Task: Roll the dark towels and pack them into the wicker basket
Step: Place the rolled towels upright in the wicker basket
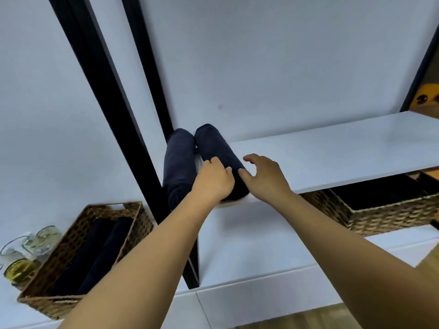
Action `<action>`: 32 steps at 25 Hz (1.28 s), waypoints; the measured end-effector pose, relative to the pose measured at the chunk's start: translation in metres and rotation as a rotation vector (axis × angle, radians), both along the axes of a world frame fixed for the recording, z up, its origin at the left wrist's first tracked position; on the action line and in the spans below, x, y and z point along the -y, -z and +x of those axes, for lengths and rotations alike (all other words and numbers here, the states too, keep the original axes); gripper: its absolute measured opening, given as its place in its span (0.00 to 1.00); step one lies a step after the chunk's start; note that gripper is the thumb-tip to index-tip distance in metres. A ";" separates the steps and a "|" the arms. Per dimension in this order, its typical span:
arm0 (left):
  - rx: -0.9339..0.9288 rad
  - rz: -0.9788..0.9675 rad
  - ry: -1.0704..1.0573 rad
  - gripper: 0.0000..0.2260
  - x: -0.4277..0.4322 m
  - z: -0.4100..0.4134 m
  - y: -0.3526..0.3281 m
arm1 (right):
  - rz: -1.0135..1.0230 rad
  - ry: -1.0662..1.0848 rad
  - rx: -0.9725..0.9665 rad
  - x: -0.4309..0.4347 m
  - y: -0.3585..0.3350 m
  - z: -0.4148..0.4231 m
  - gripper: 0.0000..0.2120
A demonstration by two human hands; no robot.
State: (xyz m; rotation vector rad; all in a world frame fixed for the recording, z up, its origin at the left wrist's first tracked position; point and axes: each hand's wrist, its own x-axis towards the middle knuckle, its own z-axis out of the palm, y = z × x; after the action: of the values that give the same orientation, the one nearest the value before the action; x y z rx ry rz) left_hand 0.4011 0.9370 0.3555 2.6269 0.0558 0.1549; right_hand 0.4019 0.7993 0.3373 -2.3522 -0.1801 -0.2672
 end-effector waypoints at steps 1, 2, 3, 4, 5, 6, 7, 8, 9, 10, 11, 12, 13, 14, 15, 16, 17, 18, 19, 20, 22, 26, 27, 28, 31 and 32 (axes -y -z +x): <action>-0.074 -0.013 -0.025 0.20 0.005 0.014 0.004 | 0.027 -0.009 -0.034 0.000 0.002 0.008 0.20; -0.143 -0.030 -0.045 0.24 0.011 0.033 0.008 | 0.067 -0.020 -0.089 0.001 0.005 0.021 0.19; -0.202 -0.047 -0.071 0.28 0.016 0.053 0.013 | 0.101 -0.034 -0.158 0.002 0.013 0.038 0.17; -0.258 -0.056 -0.106 0.32 0.020 0.071 0.013 | 0.123 -0.050 -0.221 0.001 0.017 0.054 0.15; -0.312 -0.068 -0.140 0.37 0.023 0.089 0.011 | 0.180 -0.061 -0.275 0.000 0.019 0.071 0.15; -0.354 -0.078 -0.176 0.40 0.024 0.106 0.010 | 0.270 -0.058 -0.353 0.000 0.022 0.088 0.16; -0.379 -0.083 -0.204 0.43 0.023 0.121 0.011 | 0.376 -0.058 -0.423 0.000 0.024 0.103 0.17; -0.392 -0.095 -0.233 0.45 0.022 0.132 0.012 | 0.468 -0.053 -0.483 -0.001 0.025 0.112 0.18; -0.390 -0.119 -0.254 0.47 0.019 0.140 0.016 | 0.539 -0.049 -0.539 -0.003 0.024 0.117 0.18; -0.385 -0.158 -0.267 0.48 0.016 0.149 0.020 | 0.585 -0.048 -0.581 -0.006 0.024 0.123 0.19; -0.382 -0.209 -0.276 0.49 0.014 0.157 0.025 | 0.619 -0.050 -0.600 -0.008 0.024 0.126 0.19; -0.379 -0.270 -0.284 0.49 0.014 0.162 0.028 | 0.635 -0.054 -0.603 -0.008 0.025 0.130 0.20; -0.373 -0.334 -0.297 0.49 0.015 0.164 0.030 | 0.649 -0.056 -0.604 -0.008 0.026 0.131 0.20; -0.359 -0.387 -0.314 0.49 0.017 0.164 0.031 | 0.666 -0.060 -0.609 -0.007 0.027 0.130 0.20; -0.338 -0.418 -0.335 0.48 0.021 0.162 0.031 | 0.692 -0.074 -0.613 -0.006 0.029 0.129 0.19; -0.311 -0.432 -0.355 0.46 0.024 0.161 0.032 | 0.722 -0.101 -0.618 -0.005 0.034 0.127 0.19; -0.285 -0.439 -0.370 0.45 0.026 0.159 0.033 | 0.743 -0.132 -0.617 -0.004 0.039 0.126 0.18; -0.261 -0.440 -0.384 0.44 0.029 0.158 0.034 | 0.757 -0.167 -0.608 -0.001 0.044 0.123 0.17; -0.242 -0.447 -0.401 0.43 0.031 0.157 0.033 | 0.784 -0.195 -0.600 0.003 0.048 0.120 0.17; -0.221 -0.475 -0.427 0.43 0.033 0.155 0.033 | 0.830 -0.213 -0.601 0.007 0.052 0.118 0.17; -0.186 -0.583 -0.480 0.42 0.042 0.145 0.028 | 0.913 -0.233 -0.611 0.018 0.056 0.109 0.16; -0.227 -0.544 -0.503 0.43 0.074 0.111 0.025 | 0.984 -0.243 -0.660 0.045 0.063 0.091 0.14; -0.245 -0.530 -0.494 0.45 0.080 0.104 0.025 | 0.978 -0.229 -0.668 0.054 0.065 0.087 0.13; -0.262 -0.536 -0.481 0.48 0.086 0.094 0.024 | 0.966 -0.209 -0.670 0.063 0.064 0.083 0.11; -0.291 -0.618 -0.441 0.55 0.101 0.059 0.023 | 0.917 -0.157 -0.663 0.085 0.061 0.070 0.09; -0.274 -0.631 -0.429 0.55 0.107 0.045 0.025 | 0.909 -0.152 -0.670 0.089 0.059 0.066 0.10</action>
State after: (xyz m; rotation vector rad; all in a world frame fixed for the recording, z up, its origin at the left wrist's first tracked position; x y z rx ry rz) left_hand 0.4462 0.8298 0.3308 1.9557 0.6525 -0.0720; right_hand 0.4678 0.7106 0.2781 -1.4053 0.0835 0.4389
